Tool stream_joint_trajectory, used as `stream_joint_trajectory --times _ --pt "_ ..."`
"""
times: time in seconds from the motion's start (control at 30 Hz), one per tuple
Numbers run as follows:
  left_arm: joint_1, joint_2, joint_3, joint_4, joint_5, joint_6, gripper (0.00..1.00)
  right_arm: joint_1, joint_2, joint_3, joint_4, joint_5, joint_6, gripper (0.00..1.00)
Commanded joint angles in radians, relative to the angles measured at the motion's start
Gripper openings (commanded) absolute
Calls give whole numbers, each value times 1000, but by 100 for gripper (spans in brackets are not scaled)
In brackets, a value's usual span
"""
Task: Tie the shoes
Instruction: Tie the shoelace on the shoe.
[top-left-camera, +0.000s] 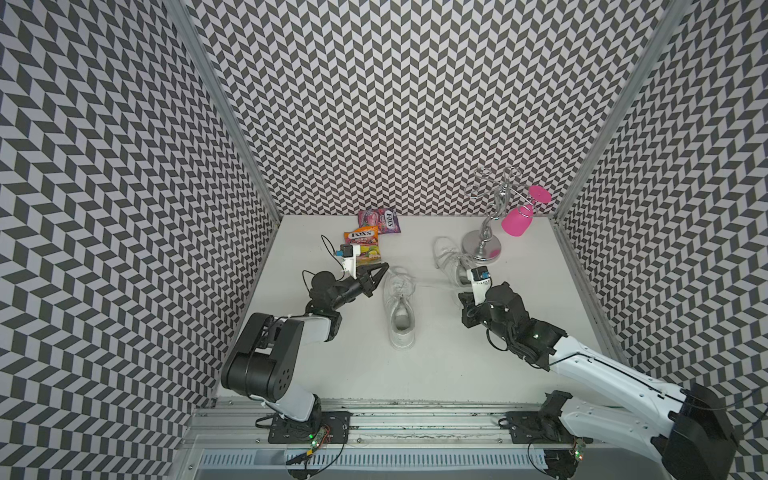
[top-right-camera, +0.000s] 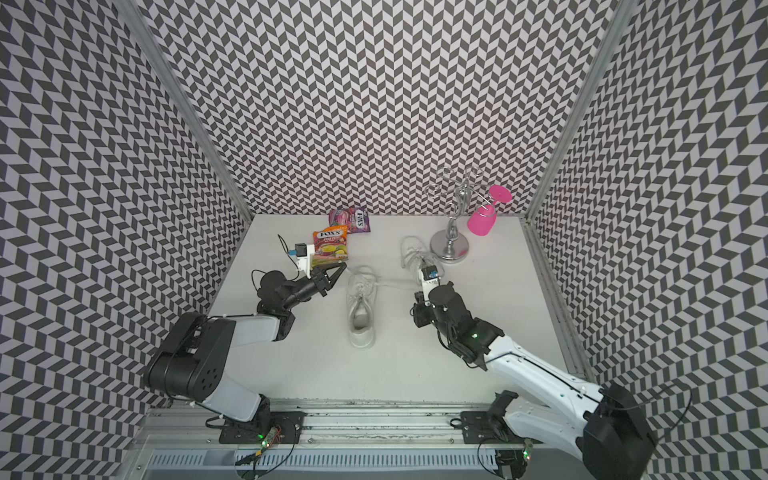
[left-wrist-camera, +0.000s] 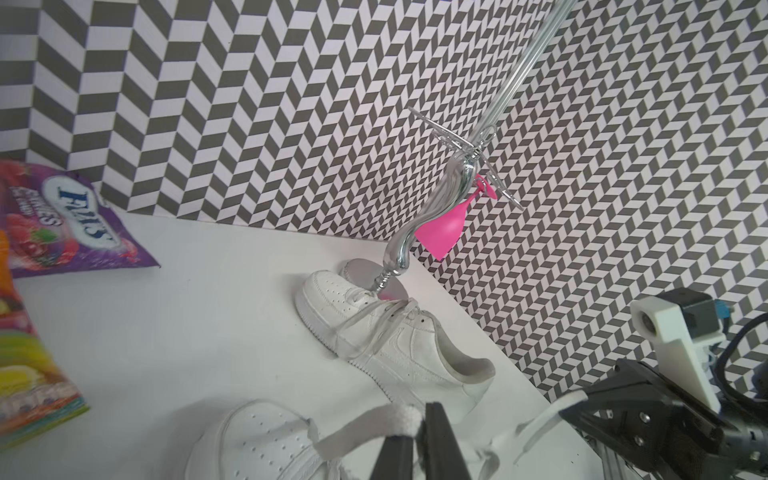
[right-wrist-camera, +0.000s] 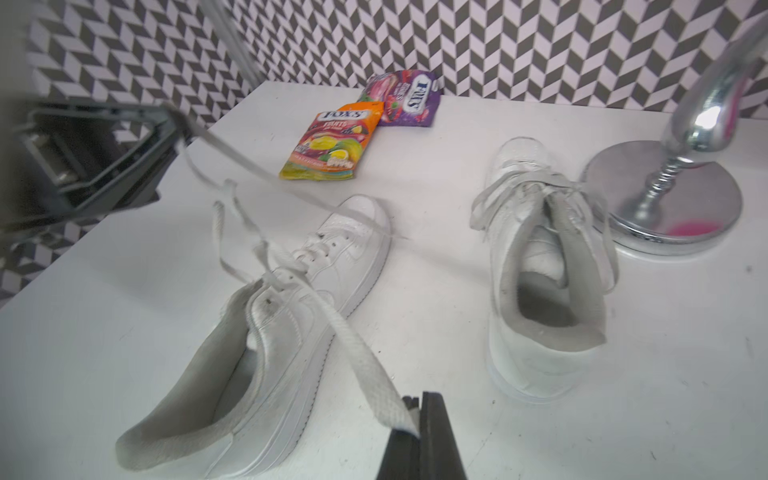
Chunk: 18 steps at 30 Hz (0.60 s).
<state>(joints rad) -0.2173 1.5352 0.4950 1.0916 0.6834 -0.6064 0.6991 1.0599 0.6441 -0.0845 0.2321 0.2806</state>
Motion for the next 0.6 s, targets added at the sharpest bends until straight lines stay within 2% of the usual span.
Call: stream_joint_trajectory --times 0.0,0.1,0.27,0.57 --pt "-13 -83 -51 -141 -113 62 11 -56 -32 17 77 122 86 0" --pt "-16 -158 -83 -233 -197 87 11 -112 -52 -3 98 140 125 0" --pt "-16 -223 -82 -371 -266 121 11 -177 -78 -31 89 181 160 0" --pt "-13 -259 -146 -468 -394 85 5 -238 -94 -93 57 231 206 0"
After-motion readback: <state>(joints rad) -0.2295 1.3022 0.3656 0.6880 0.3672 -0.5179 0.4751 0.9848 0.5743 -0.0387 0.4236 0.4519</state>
